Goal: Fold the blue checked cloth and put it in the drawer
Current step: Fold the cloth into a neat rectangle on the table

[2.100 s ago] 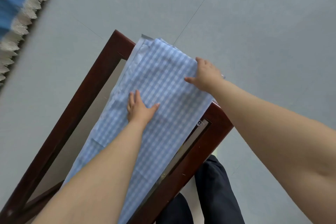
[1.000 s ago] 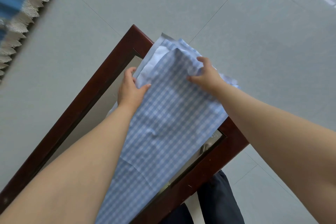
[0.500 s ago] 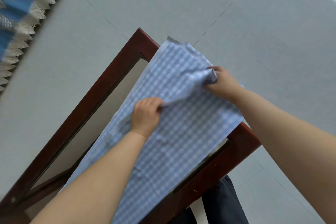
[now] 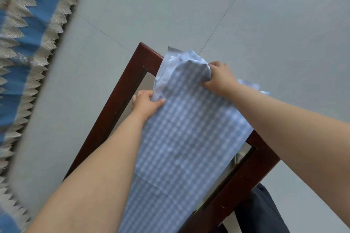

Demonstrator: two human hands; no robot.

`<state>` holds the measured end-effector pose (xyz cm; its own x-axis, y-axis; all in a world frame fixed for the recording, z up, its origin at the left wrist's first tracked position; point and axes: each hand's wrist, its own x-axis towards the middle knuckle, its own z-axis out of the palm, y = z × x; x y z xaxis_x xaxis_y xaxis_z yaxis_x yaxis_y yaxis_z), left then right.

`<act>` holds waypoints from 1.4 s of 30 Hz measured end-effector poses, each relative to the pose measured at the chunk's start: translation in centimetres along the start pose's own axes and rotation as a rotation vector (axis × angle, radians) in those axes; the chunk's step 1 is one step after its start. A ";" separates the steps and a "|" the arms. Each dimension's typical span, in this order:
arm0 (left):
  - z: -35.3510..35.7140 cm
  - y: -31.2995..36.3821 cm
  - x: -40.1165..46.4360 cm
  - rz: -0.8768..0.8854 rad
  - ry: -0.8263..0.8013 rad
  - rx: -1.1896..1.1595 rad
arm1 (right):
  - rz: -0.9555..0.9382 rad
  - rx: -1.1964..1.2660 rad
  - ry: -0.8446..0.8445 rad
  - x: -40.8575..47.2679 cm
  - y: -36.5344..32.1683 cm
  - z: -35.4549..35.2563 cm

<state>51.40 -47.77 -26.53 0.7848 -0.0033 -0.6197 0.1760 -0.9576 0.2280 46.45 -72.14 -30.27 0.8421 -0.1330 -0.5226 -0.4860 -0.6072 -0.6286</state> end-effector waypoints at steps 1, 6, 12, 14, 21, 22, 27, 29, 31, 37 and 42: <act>-0.1 0.2 0.1 0.008 -0.028 -0.054 | -0.008 0.017 -0.019 0.1 0.0 0.0; 0.3 2.1 -0.9 0.010 0.056 -0.306 | -0.071 -0.070 -0.025 -0.3 0.5 0.1; 0.1 3.3 -1.2 -0.023 0.093 -0.242 | -0.346 -0.160 0.297 -3.9 1.4 0.8; 0.4 3.5 -2.4 0.068 0.297 -0.066 | -0.489 -0.161 0.401 -5.6 2.0 1.0; 4.0 1.0 -8.6 0.815 0.482 0.229 | -0.218 0.203 0.298 -9.7 4.9 0.8; 4.7 0.6 -9.5 0.914 0.458 0.267 | -0.102 0.186 0.221 -9.7 5.4 0.4; 6.6 0.6 -12.5 1.024 0.393 0.266 | -0.226 -0.192 0.101 -8.8 6.8 -2.3; 6.4 0.6 -12.7 1.006 0.383 0.285 | -0.279 -0.146 0.116 -8.6 6.7 -2.7; 5.3 1.5 -13.0 0.886 0.416 0.178 | -0.208 -0.020 0.087 -9.2 5.8 -4.0; -0.4 6.5 -6.7 0.190 0.359 -0.116 | 0.045 0.043 0.008 -7.7 4.9 -8.4; 2.4 3.7 -4.5 -0.181 -0.005 0.055 | 0.256 0.020 -0.165 -7.5 9.8 -7.6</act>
<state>47.06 -52.00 -24.70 0.7406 0.1689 -0.6503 0.2809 -0.9571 0.0713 37.14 -83.03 -28.09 0.6433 -0.1494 -0.7509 -0.6832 -0.5547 -0.4749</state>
